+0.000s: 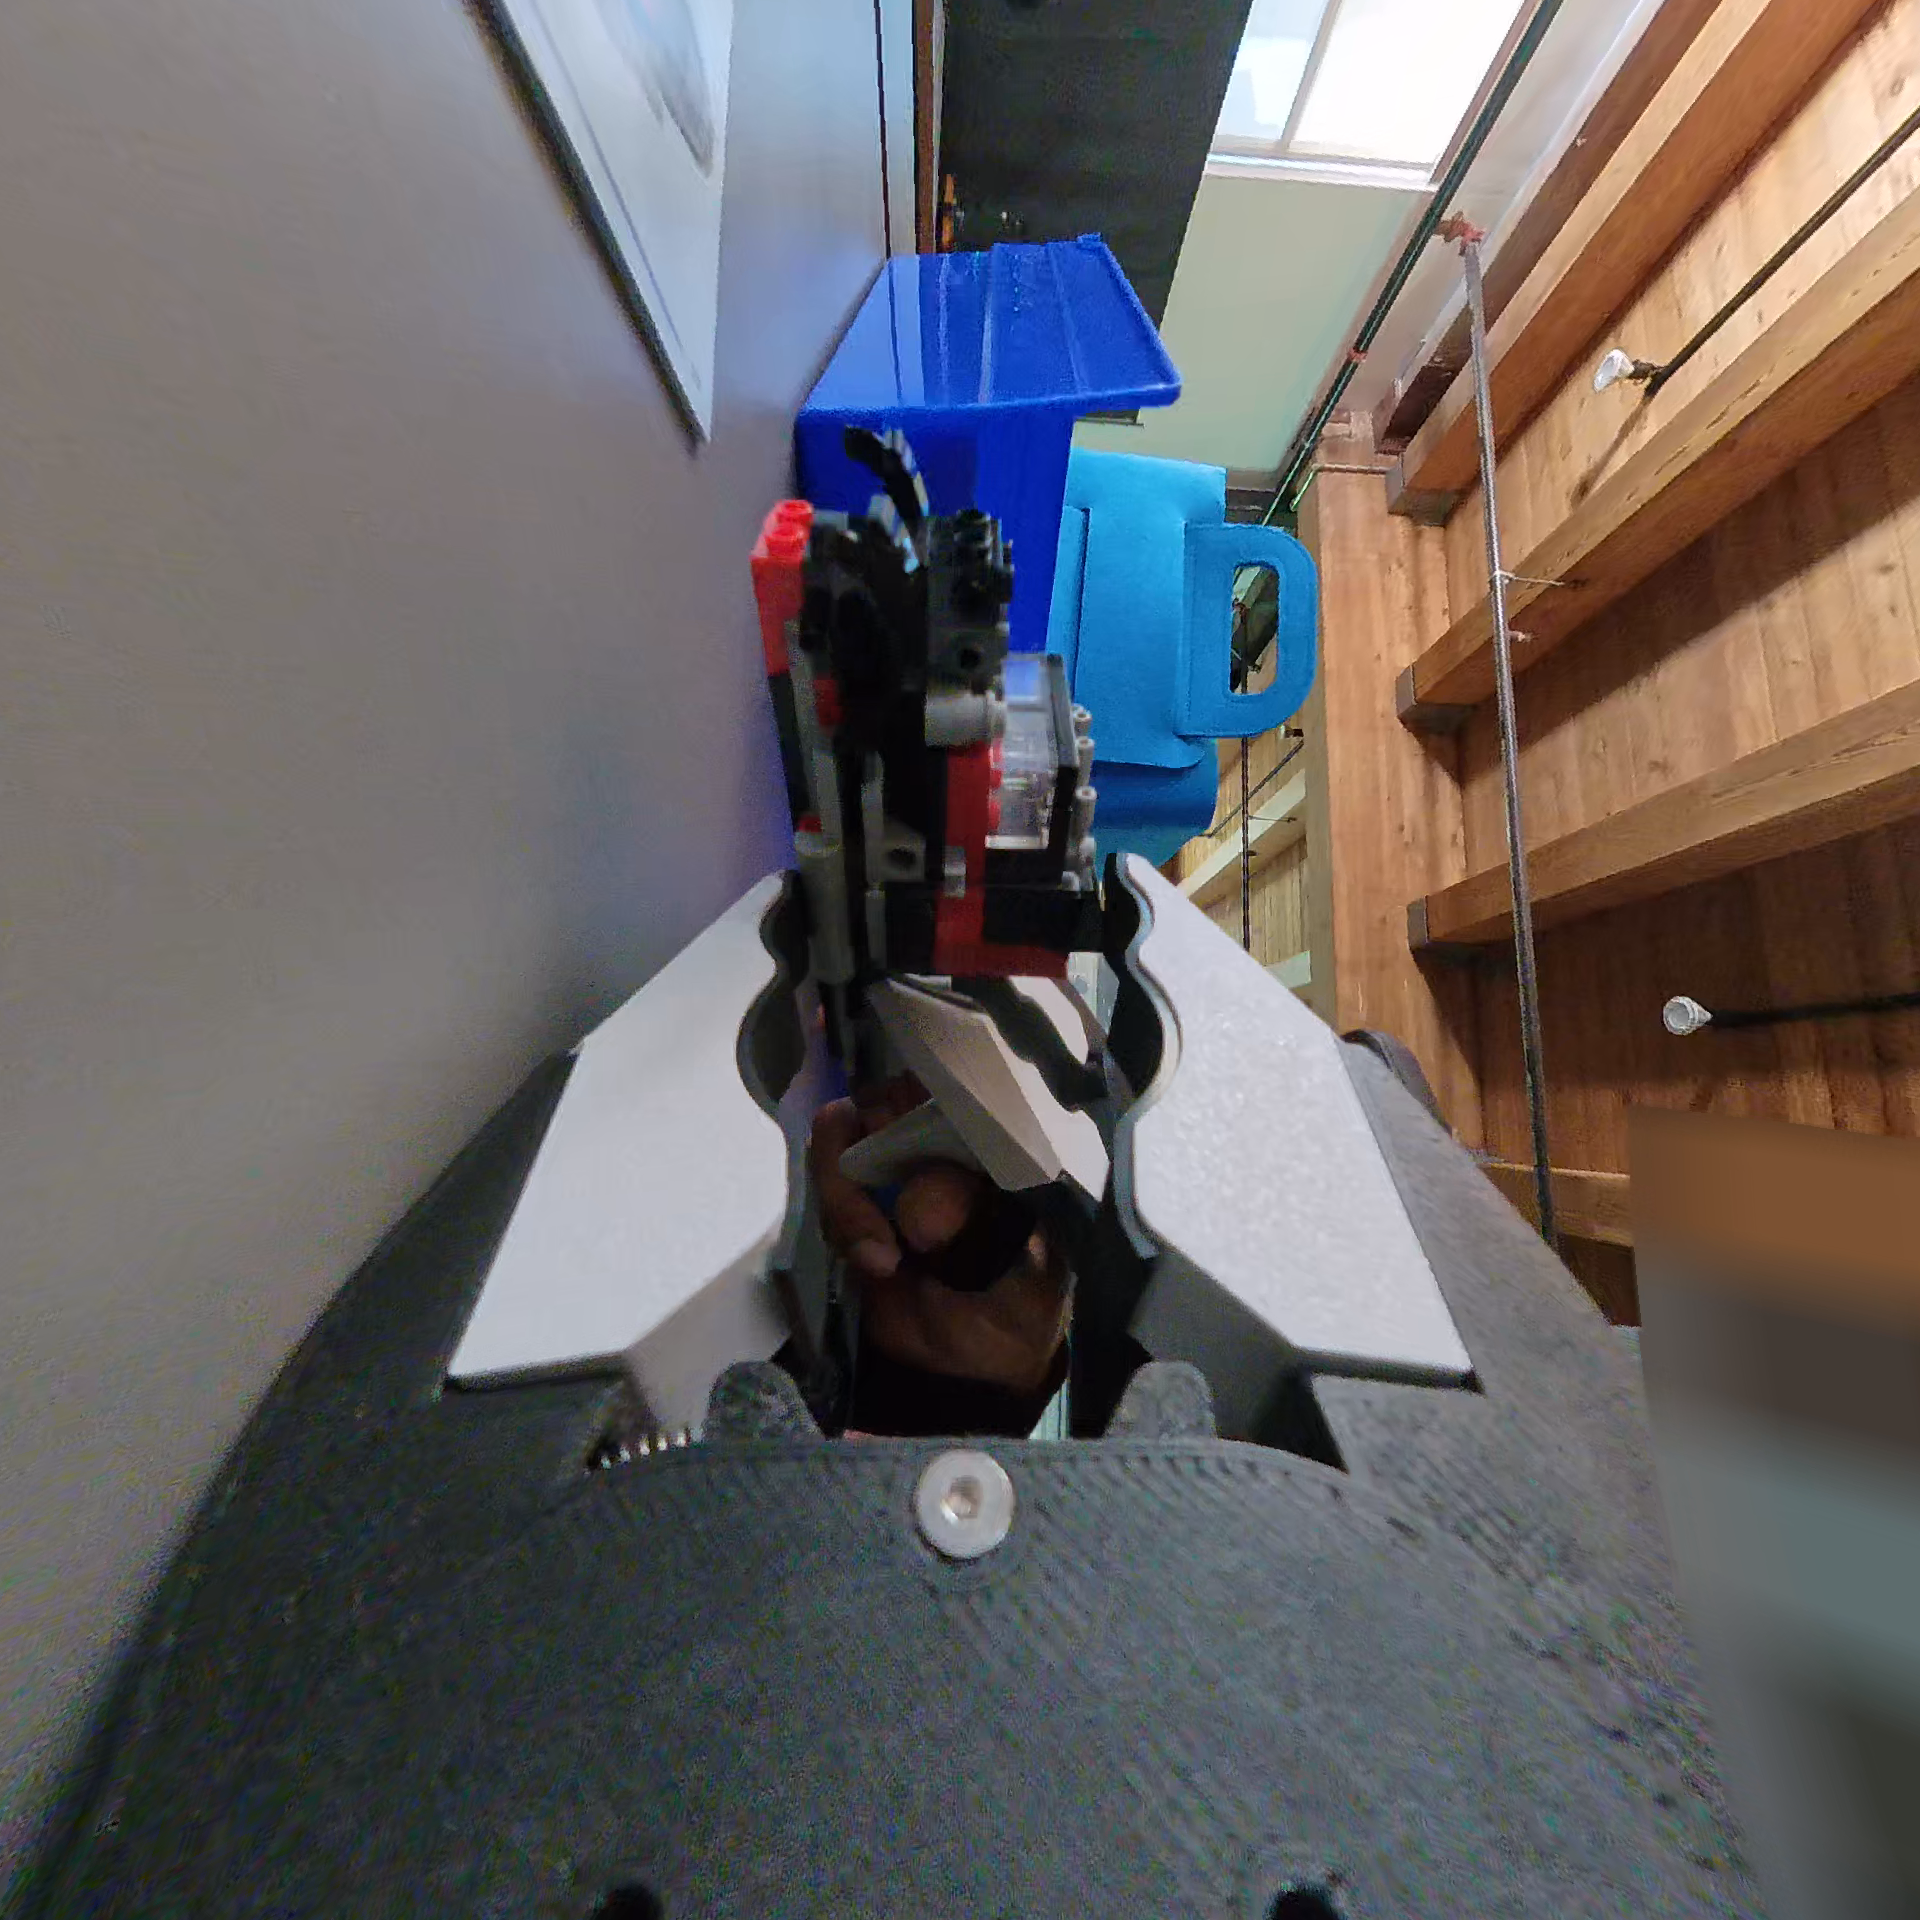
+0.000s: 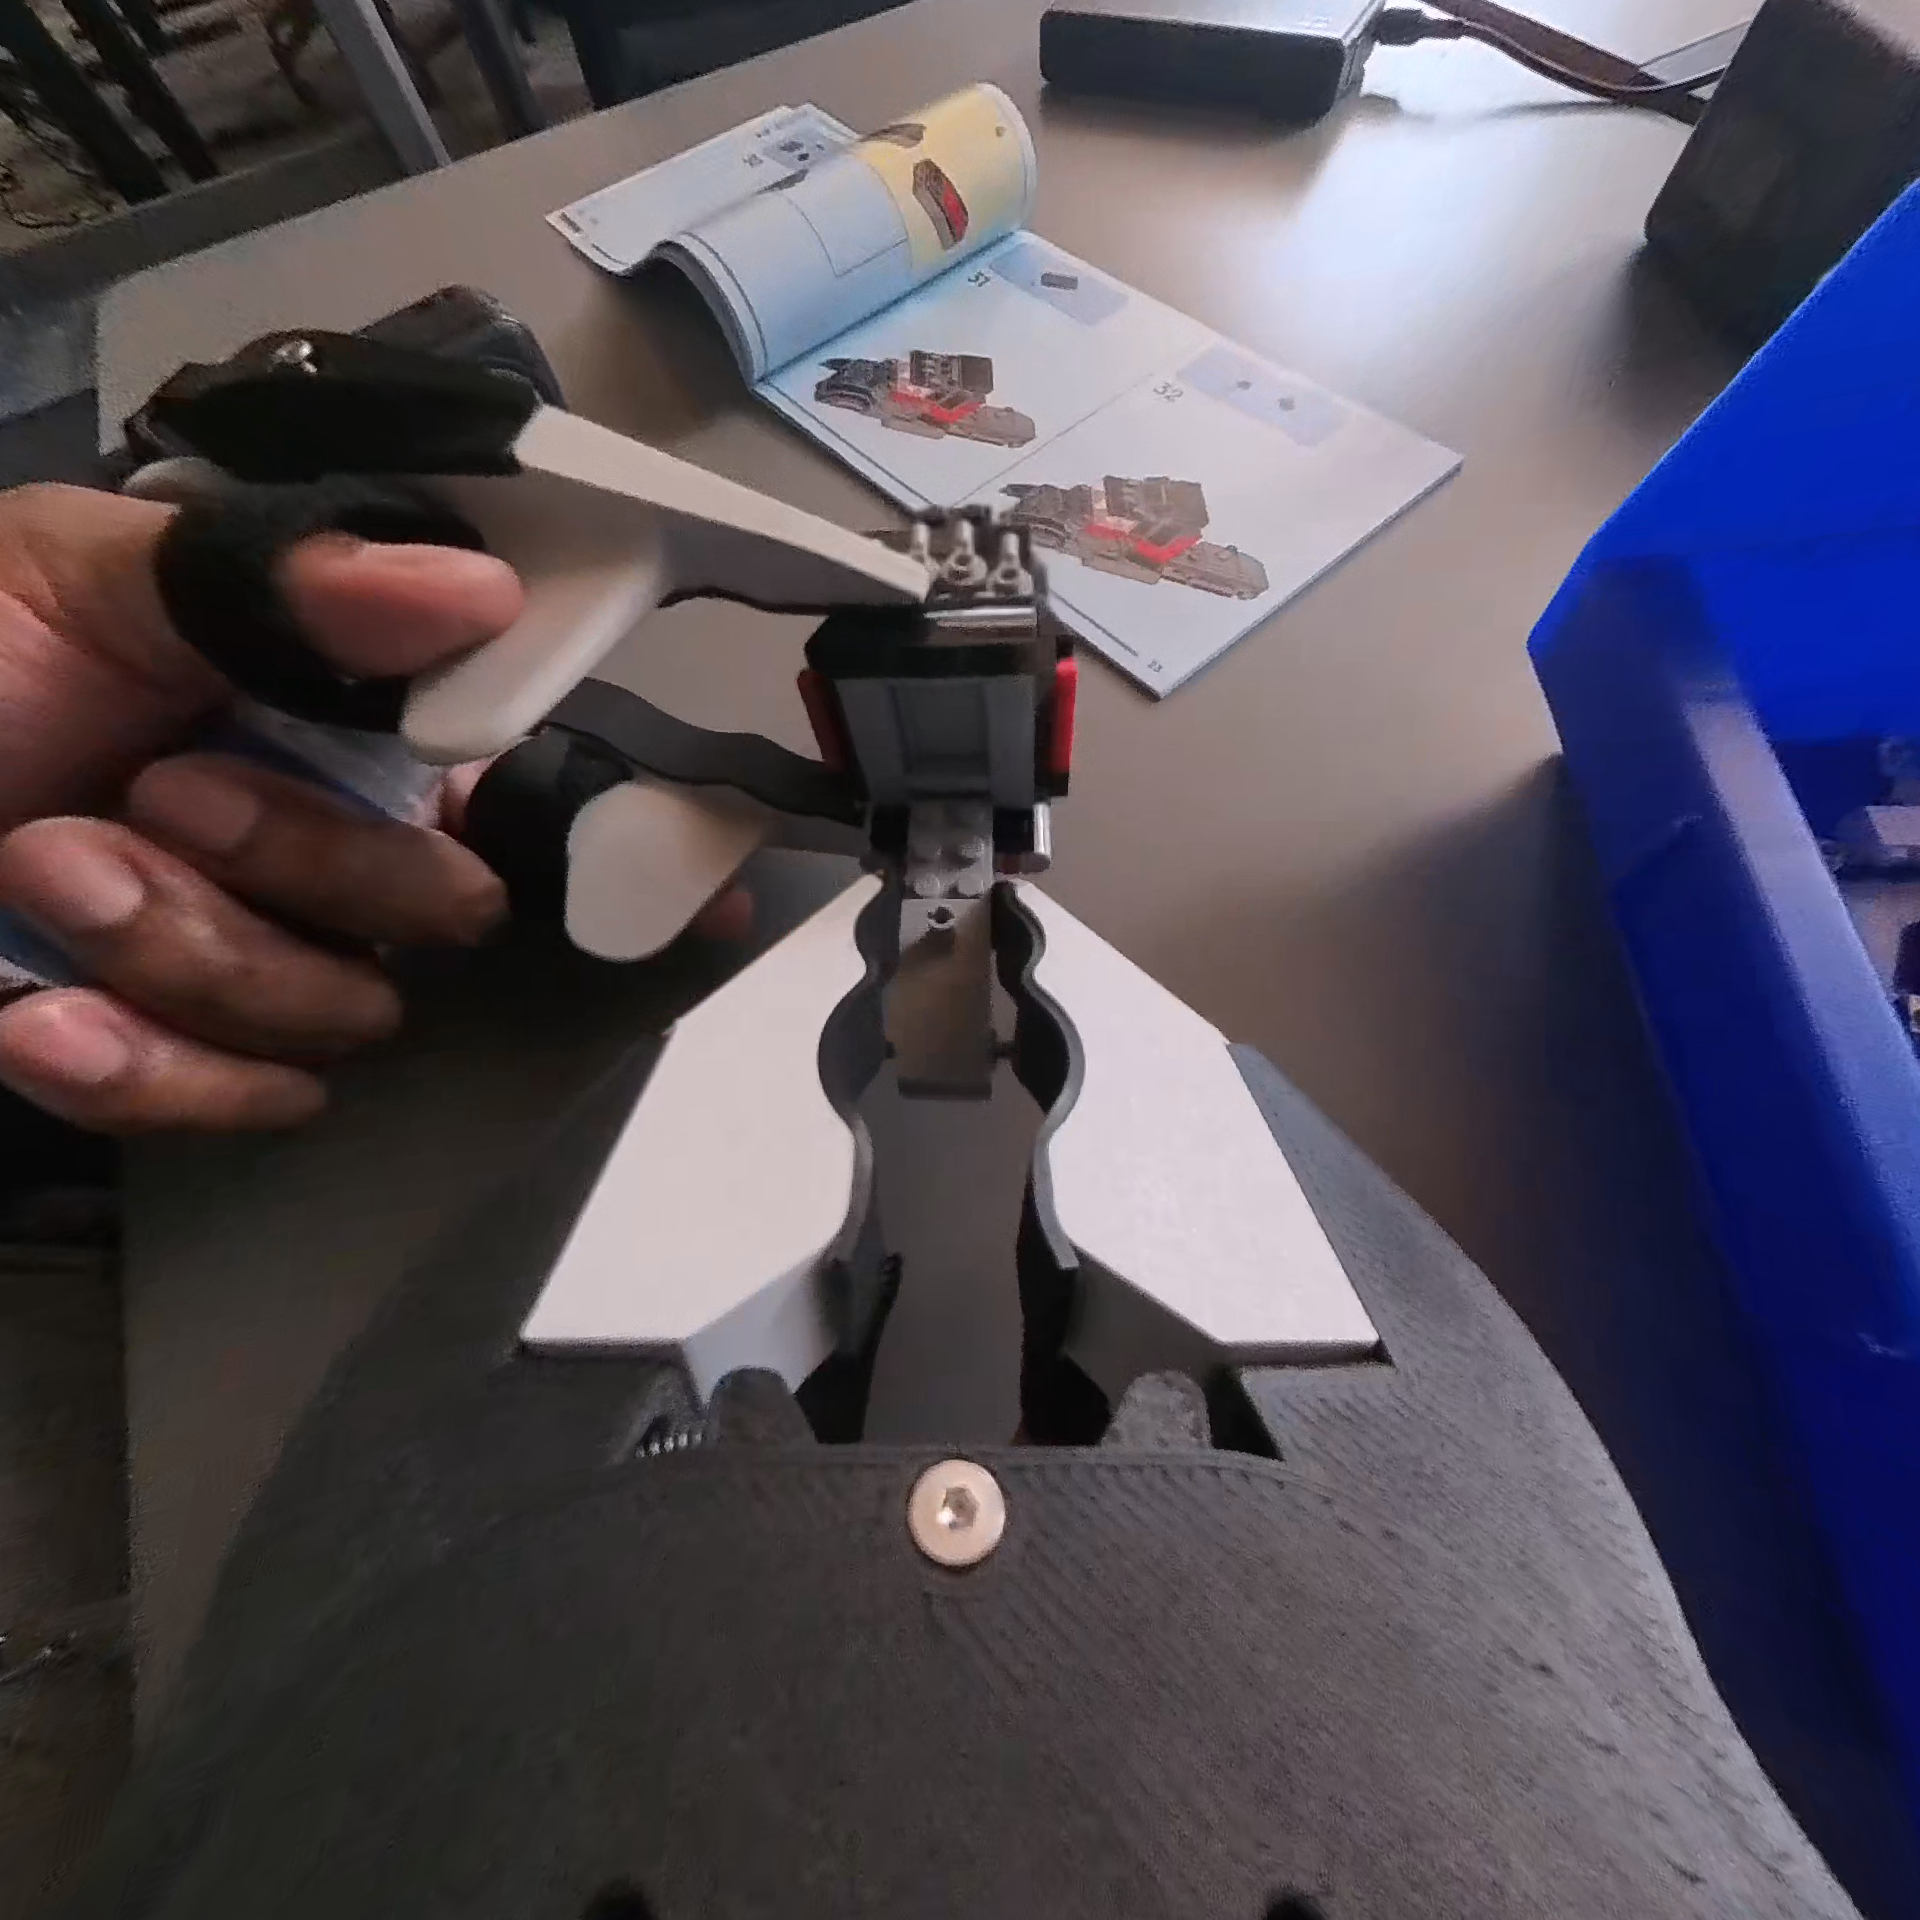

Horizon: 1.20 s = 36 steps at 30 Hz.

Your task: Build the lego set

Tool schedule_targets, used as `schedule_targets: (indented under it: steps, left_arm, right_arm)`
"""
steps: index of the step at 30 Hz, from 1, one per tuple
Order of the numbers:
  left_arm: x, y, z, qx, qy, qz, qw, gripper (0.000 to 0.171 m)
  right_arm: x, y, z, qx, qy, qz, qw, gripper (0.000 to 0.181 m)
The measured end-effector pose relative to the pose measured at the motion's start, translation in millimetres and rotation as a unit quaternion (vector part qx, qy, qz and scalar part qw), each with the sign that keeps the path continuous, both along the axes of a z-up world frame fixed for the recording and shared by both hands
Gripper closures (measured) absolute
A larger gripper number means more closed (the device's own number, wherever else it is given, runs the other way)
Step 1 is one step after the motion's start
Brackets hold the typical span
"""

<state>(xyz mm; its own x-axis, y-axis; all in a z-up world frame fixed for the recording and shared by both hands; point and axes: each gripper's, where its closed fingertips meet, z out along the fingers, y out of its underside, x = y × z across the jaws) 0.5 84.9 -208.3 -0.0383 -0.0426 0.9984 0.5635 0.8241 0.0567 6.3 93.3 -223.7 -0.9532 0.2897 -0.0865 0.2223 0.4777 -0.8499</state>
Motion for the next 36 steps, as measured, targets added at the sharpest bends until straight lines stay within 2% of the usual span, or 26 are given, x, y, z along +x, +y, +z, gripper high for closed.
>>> schedule_targets:
  steps: [11,14,17,22,26,31,33,36]
  left_arm:
    - [22.7,-6.8,-0.4,-0.033,0.018,-0.060,0.998,0.105]
    - [31.4,-21.4,2.7,-0.069,0.038,-0.059,0.995,0.101]
    - [35.9,-42.0,3.0,-0.139,0.070,-0.047,0.987,0.100]
    - [37.7,-72.9,7.6,-0.258,0.118,-0.040,0.958,0.097]
    - [34.5,-89.1,8.8,-0.369,0.146,-0.050,0.916,0.091]
    - [28.0,-102.5,5.3,-0.474,0.172,-0.083,0.860,0.084]
    - [24.5,-104.9,4.1,-0.497,0.188,-0.097,0.841,0.082]
    - [17.9,-101.8,5.6,-0.484,0.209,-0.110,0.843,0.083]
  right_arm:
    - [-12.1,-3.7,1.4,0.004,-0.015,0.027,1.000,0.164]
    - [-15.1,-3.0,-0.2,0.012,-0.017,0.030,0.999,0.164]
    - [-19.0,-1.4,-5.4,0.024,-0.018,0.029,0.999,0.164]
    - [-25.6,6.4,-21.4,0.070,-0.005,0.016,0.997,0.164]
    - [-26.1,10.2,-23.0,0.077,-0.003,0.011,0.997,0.163]
    - [-28.4,18.8,-18.0,0.056,-0.016,0.005,0.998,0.143]
    - [-26.7,23.5,-13.1,0.037,-0.025,0.007,0.999,0.139]
    - [-24.6,33.4,-5.7,0.008,-0.029,0.002,1.000,0.137]
